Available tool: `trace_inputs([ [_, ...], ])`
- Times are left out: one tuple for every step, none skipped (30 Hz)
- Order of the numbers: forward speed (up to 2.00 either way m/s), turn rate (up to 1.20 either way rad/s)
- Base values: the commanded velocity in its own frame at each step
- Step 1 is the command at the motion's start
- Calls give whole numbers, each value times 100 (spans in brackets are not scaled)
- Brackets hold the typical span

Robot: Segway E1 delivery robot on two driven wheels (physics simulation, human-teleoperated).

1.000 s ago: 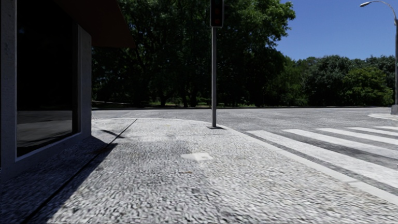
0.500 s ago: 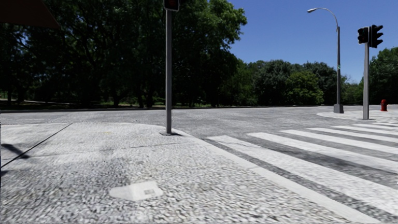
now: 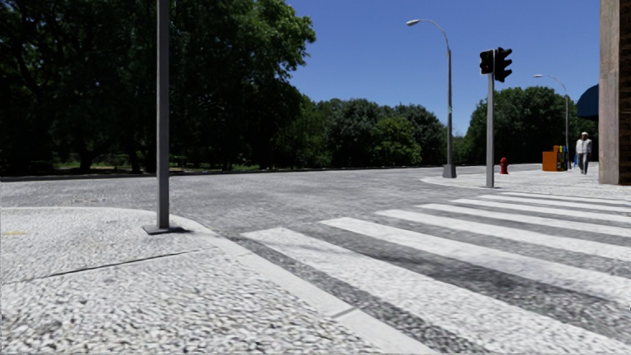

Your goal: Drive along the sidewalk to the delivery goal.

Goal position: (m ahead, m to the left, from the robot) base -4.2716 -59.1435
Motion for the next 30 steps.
trace_inputs([
  [155, -57],
  [155, -57],
  [155, -57],
  [155, -57],
  [155, -57],
  [155, -57],
  [155, -57],
  [155, -57],
  [155, -57],
  [155, -57],
  [155, -57],
  [155, -57],
  [155, -57],
  [155, -57],
  [155, -57],
  [155, -57],
  [155, -57],
  [155, -57],
  [155, -57],
  [155, -57],
  [155, -57],
  [155, -57],
  [155, -57],
  [155, -57],
  [155, -57],
  [155, -57],
  [155, -57],
  [155, -57],
  [155, -57],
  [155, -57],
])
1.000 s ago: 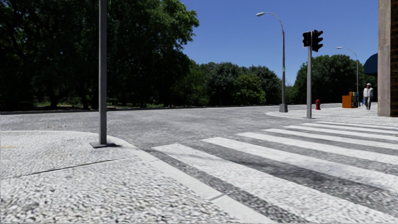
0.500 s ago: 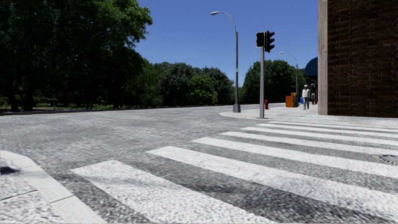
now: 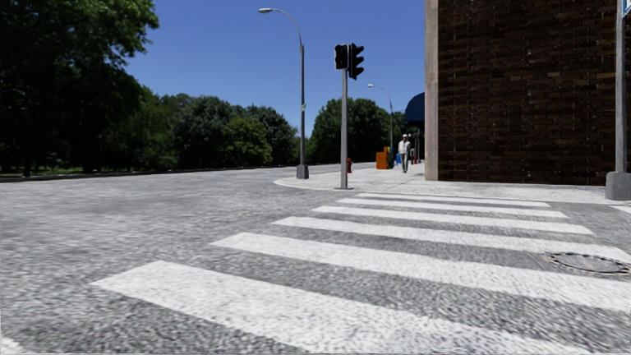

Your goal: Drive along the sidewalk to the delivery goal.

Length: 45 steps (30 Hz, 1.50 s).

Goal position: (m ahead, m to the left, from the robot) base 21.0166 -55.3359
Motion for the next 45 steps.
trace_inputs([
  [155, -57],
  [155, -57],
  [155, -57],
  [155, -57],
  [155, -57],
  [155, -57],
  [155, -57],
  [155, -57],
  [155, -57],
  [155, -57],
  [155, -57],
  [155, -57],
  [155, -57],
  [155, -57],
  [155, -57],
  [155, -57],
  [155, -57],
  [156, -57],
  [156, -57],
  [163, -57],
  [200, -57],
  [200, -57],
  [200, -57],
  [200, -57],
  [200, -57],
  [200, -57],
  [200, -57],
  [200, -57],
  [200, -57],
  [200, -57],
  [200, -57],
  [200, -57],
  [200, -57],
  [200, -57],
  [200, -57],
  [200, -57],
  [200, -57],
  [200, -57],
  [200, -57],
  [200, -12],
  [200, -12],
  [200, 0],
  [200, 0],
  [200, 0],
  [200, 0],
])
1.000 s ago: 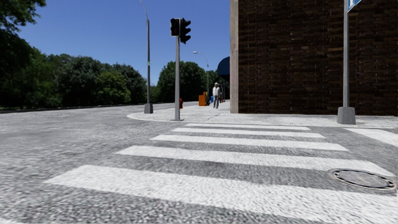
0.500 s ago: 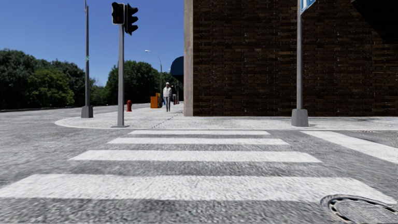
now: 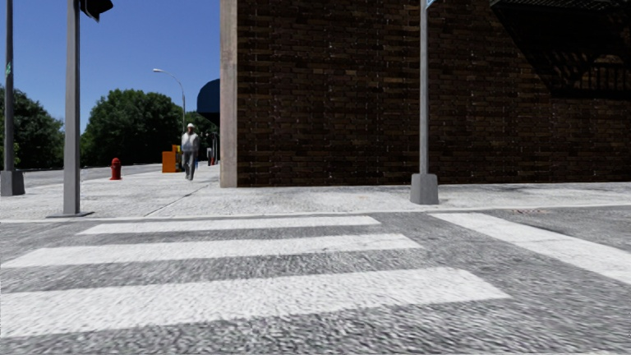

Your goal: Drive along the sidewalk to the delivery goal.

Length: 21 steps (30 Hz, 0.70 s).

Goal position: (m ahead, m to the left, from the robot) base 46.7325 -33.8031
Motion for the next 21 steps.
trace_inputs([
  [200, 0],
  [200, 0],
  [200, 0],
  [200, 0],
  [200, 0],
  [200, 0],
  [200, 0],
  [200, 0],
  [200, 0],
  [200, 0],
  [200, 0],
  [200, 0],
  [200, 0],
  [200, 0],
  [200, 0],
  [200, 0],
  [200, 0],
  [200, 0],
  [200, 0],
  [200, 0],
  [200, 0],
])
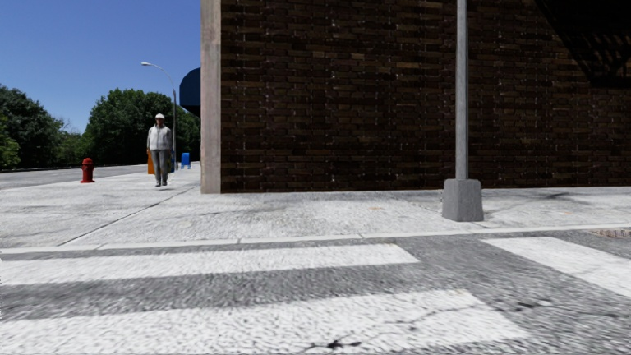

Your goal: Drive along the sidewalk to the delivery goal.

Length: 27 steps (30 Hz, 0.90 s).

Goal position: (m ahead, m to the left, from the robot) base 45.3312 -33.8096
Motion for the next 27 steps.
trace_inputs([
  [200, 0],
  [200, 0],
  [200, 0],
  [200, 0],
  [200, 0],
  [200, 0],
  [200, 0],
  [200, 0],
  [200, 0],
  [200, 0],
  [200, 0],
  [200, 0],
  [200, 0],
  [200, 0],
  [200, 0],
  [200, 0],
  [200, 0],
  [200, 0],
  [200, 0],
  [200, 0],
  [200, 0],
  [200, 0],
  [200, -5],
  [200, -15],
  [200, -20],
  [200, -20],
  [200, -27],
])
